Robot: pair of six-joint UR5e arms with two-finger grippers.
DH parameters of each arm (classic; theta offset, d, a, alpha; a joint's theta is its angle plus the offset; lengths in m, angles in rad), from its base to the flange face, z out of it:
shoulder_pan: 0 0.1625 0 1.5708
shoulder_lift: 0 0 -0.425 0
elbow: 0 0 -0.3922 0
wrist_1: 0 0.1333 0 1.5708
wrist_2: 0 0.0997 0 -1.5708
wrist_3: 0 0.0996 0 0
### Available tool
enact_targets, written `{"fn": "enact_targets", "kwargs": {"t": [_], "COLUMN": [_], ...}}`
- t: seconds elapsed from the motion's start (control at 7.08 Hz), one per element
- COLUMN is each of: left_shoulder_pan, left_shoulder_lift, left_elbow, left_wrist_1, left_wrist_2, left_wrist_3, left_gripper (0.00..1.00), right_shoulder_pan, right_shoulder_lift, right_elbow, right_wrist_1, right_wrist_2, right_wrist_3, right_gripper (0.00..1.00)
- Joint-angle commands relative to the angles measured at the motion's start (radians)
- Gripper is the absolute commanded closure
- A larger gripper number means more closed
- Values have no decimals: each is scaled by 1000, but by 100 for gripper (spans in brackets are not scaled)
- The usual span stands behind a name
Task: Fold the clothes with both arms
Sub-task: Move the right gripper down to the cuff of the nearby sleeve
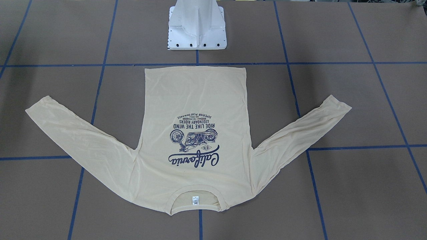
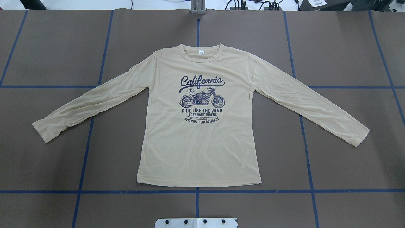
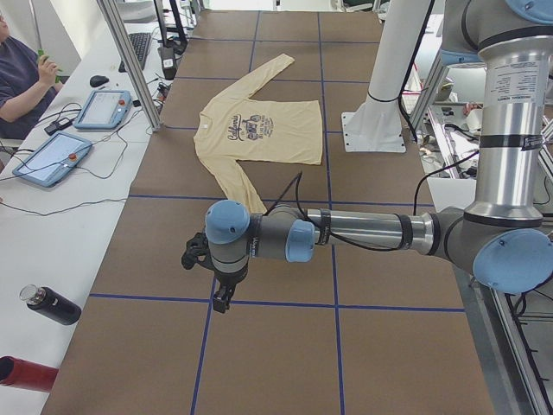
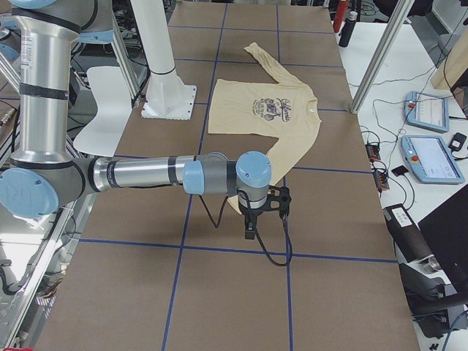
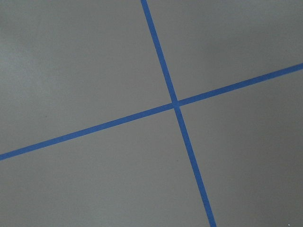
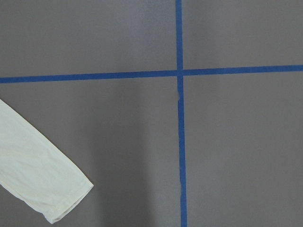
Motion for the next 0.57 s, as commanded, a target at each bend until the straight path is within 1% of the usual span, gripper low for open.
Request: {"fn": "enact_targets", "kwargs": {"t": [0.0, 0.14, 0.28, 0.42], "left_shoulder_pan": [-1, -2, -31, -62], "left_shoulder_lift": [4, -2, -14, -27], "left_elbow": [-1, -3, -4, -36], "left_wrist_1": [-1, -3, -3, 9], "left_wrist_2": [-1, 3, 7, 7], "left_wrist_3": [2, 3, 2, 0], "left_gripper": [0, 0, 0, 0], "right_shoulder_pan": [5, 2, 5, -1], "right_shoulder_lift": [-11, -8, -2, 7], "right_elbow": [4, 1, 2, -5], "right_wrist_1": [2, 3, 6, 9], "right_wrist_2": [-5, -3, -2, -3], "right_wrist_3": [0, 3, 3, 9], "right_gripper": [0, 0, 0, 0]}}
